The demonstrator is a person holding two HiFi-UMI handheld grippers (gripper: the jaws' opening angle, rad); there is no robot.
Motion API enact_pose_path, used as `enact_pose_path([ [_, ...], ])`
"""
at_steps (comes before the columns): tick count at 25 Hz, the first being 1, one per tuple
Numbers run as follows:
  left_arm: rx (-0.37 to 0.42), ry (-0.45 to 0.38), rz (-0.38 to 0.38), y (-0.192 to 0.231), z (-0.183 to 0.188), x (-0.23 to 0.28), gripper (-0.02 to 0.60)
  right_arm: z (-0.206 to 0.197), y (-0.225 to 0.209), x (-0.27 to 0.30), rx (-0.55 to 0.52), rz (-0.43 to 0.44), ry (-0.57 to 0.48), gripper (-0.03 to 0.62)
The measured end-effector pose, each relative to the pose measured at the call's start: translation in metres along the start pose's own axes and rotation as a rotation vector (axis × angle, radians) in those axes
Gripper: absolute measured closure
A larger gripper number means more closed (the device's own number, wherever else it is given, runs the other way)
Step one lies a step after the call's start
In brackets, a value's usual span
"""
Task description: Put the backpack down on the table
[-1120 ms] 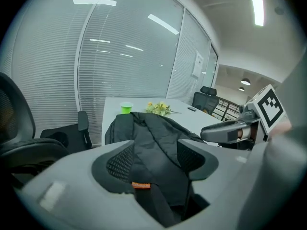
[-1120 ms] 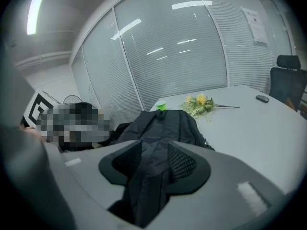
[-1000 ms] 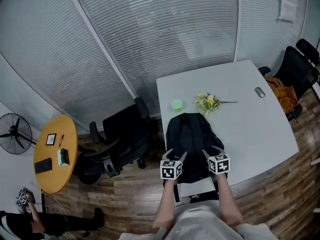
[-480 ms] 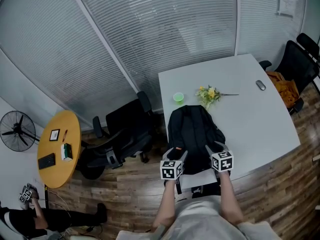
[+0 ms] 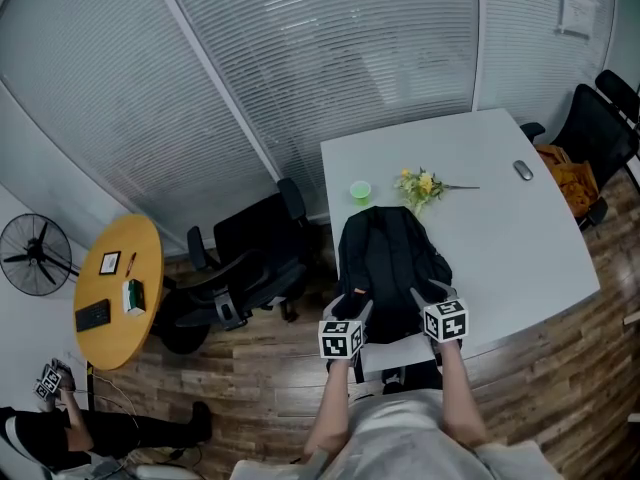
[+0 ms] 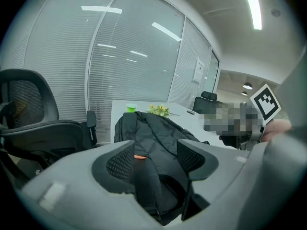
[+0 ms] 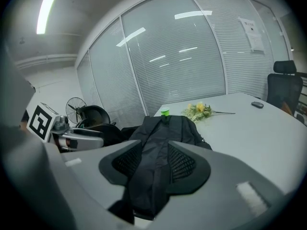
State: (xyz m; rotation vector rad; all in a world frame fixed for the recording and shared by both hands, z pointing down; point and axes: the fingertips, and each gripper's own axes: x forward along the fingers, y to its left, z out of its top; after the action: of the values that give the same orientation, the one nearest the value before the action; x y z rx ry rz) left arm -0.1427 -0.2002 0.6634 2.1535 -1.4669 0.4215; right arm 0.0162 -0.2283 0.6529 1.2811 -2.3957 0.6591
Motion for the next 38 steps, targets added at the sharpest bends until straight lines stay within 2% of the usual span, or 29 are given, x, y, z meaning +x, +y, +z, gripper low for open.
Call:
enact_pose_path([
  [5,0.002,-0.012,0.001,0.001,0.000,0.001,0.299,0.003,0.001,-0.003,-0.042,0.002,0.008,0.428],
  [27,-0.017,-0.056,0.019,0.015,0.029,0.013,0.310,0.015,-0.009,0.004,-0.047,0.016,0.013,0.428],
  [31,-0.025,-0.062,0.019,0.017,0.029,0.014,0.327,0.014,-0.008,0.004,-0.046,0.014,0.012,0.430],
  [38,-0.028,-0.070,0.009,0.016,0.027,0.012,0.408,0.014,-0.007,0.001,-0.043,0.009,-0.003,0.469],
])
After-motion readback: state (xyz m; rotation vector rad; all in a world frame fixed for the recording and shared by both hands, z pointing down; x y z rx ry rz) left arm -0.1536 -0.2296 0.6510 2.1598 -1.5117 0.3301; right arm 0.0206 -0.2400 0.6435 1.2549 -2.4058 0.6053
